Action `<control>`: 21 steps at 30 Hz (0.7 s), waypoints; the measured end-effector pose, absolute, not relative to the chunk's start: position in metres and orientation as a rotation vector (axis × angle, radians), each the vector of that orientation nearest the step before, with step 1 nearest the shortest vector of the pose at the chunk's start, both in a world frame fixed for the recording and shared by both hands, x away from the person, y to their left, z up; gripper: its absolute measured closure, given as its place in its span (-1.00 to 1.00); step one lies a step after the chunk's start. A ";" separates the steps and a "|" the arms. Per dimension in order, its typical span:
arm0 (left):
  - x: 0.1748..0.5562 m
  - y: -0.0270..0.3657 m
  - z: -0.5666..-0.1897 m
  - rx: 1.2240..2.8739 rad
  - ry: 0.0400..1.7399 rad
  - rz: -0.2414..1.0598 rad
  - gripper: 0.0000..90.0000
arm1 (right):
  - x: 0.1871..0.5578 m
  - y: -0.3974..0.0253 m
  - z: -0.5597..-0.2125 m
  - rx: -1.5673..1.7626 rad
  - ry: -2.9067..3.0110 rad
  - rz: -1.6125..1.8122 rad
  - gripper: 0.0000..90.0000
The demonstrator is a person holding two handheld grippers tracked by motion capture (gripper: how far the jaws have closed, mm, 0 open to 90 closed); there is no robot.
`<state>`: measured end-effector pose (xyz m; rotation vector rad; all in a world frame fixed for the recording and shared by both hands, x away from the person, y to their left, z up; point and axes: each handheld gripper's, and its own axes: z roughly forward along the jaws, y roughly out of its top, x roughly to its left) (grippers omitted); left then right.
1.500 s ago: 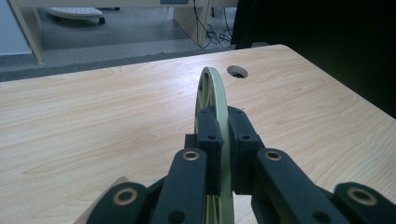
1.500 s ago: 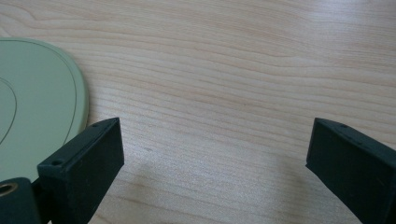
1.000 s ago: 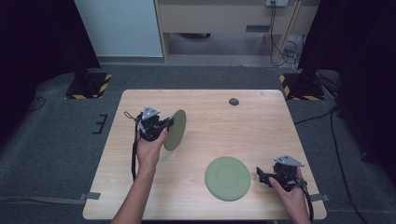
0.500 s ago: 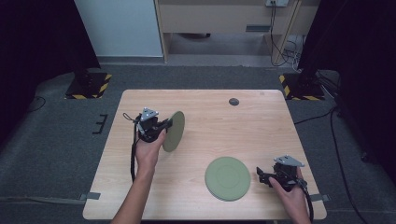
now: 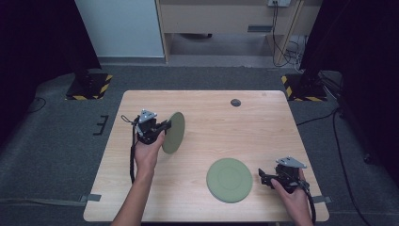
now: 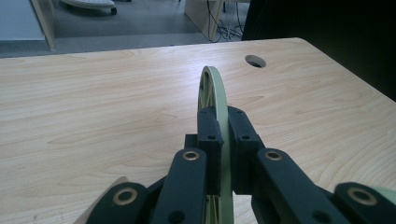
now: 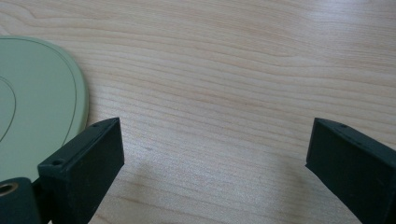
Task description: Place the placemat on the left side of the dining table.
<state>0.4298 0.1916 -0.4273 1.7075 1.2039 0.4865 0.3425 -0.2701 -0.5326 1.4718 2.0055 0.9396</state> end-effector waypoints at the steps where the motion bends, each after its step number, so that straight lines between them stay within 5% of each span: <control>1: 0.430 0.192 -0.428 1.706 1.205 0.488 0.90 | 0.343 -0.270 -0.533 1.470 2.005 0.939 -0.90; 21: 0.427 0.212 -0.435 1.684 1.249 0.511 0.89 | 0.343 -0.270 -0.533 1.471 2.004 0.938 -0.90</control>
